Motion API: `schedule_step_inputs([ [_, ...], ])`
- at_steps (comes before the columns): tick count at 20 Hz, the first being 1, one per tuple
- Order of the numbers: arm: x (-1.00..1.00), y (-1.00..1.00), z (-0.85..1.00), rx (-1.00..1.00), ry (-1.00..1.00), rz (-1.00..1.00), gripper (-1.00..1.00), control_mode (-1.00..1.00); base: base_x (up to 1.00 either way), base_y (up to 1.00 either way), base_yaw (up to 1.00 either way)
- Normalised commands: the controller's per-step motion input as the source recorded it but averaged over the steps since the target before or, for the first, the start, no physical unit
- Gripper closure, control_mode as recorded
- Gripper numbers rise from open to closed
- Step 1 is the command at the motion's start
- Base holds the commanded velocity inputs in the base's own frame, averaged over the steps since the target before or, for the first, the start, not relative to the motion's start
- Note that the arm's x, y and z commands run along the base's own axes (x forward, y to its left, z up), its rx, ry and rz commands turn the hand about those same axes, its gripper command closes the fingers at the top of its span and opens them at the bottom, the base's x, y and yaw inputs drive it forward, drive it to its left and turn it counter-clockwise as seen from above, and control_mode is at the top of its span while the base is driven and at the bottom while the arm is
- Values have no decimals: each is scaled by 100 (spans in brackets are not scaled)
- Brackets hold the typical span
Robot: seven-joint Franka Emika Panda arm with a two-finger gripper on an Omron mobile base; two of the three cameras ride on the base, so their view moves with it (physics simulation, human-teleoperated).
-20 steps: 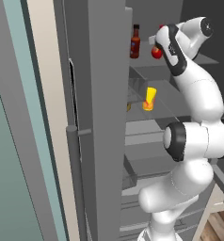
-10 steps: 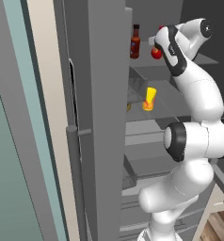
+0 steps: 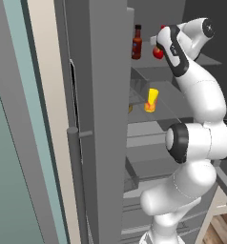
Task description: Place the ketchup and condiment bottle from the counter to the top shelf of the fridge. If the existing items in the fridge are on the top shelf, move them to other shelves.
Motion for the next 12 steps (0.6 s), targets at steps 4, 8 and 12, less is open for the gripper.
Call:
schedule_step_inputs([
  [4, 0, 0, 0, 0, 0, 0, -100, -100, 0, 0, 0],
  [8, 0, 9, 0, 0, -2, 0, -100, -100, 0, 0, 0],
  [12, 0, 11, 0, 0, -2, 0, -100, -100, 0, 0, 0],
])
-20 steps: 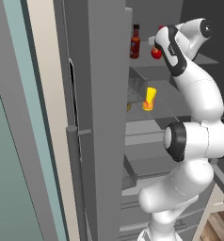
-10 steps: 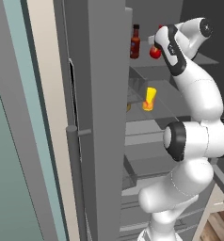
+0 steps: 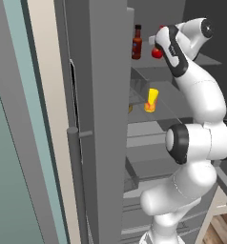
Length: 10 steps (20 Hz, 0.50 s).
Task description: Place the ketchup and condiment bottle from the counter to the top shelf of the fridge. If the existing items in the fridge are on the top shelf, move them to other shelves.
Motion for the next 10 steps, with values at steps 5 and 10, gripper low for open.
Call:
schedule_step_inputs([
  [5, -1, 12, -1, -2, -3, 0, -100, -100, 0, 0, 0],
  [10, 0, 5, 0, -1, -4, 0, -100, -100, 0, 0, 0],
])
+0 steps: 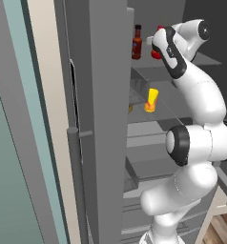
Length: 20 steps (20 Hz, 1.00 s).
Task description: Place the ketchup and condiment bottle from the counter to the top shelf of the fridge. If the existing items in the fridge are on the top shelf, move them to other shelves.
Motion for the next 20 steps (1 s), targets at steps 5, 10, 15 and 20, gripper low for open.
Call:
schedule_step_inputs([
  [5, 0, 0, -1, 0, -4, 0, -100, -100, 0, 0, 0],
  [10, 0, 0, -1, 0, -5, 0, -100, -100, 0, 0, 0],
  [15, -4, 0, 0, 0, -1, 0, -100, -100, 0, 0, 0],
  [20, -56, 0, 0, 0, -3, 0, -100, -100, 0, 0, 0],
])
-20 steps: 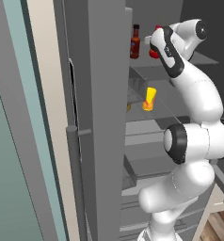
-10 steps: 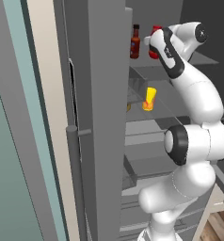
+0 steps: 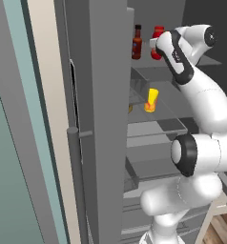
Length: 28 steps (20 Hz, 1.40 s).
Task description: Place the ketchup and condiment bottle from the counter to the top shelf of the fridge. If the existing items in the fridge are on the top shelf, move them to other shelves.
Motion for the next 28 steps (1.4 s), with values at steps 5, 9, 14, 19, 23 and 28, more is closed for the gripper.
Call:
schedule_step_inputs([
  [5, -85, 0, 0, 0, -9, 0, -100, -100, 0, 0, 0],
  [9, -100, 0, 0, 0, -10, 0, -100, -100, 0, 0, 0],
  [14, -100, 0, 0, 0, -12, 1, -100, -100, 0, 0, 0],
  [19, -100, 0, 0, 0, -16, 3, -100, -100, 0, 0, 0],
  [23, -100, 0, 2, 0, -16, 4, -100, -100, 0, 0, 0],
  [28, -100, 0, 9, 0, -22, 8, -100, -100, 0, 0, 0],
])
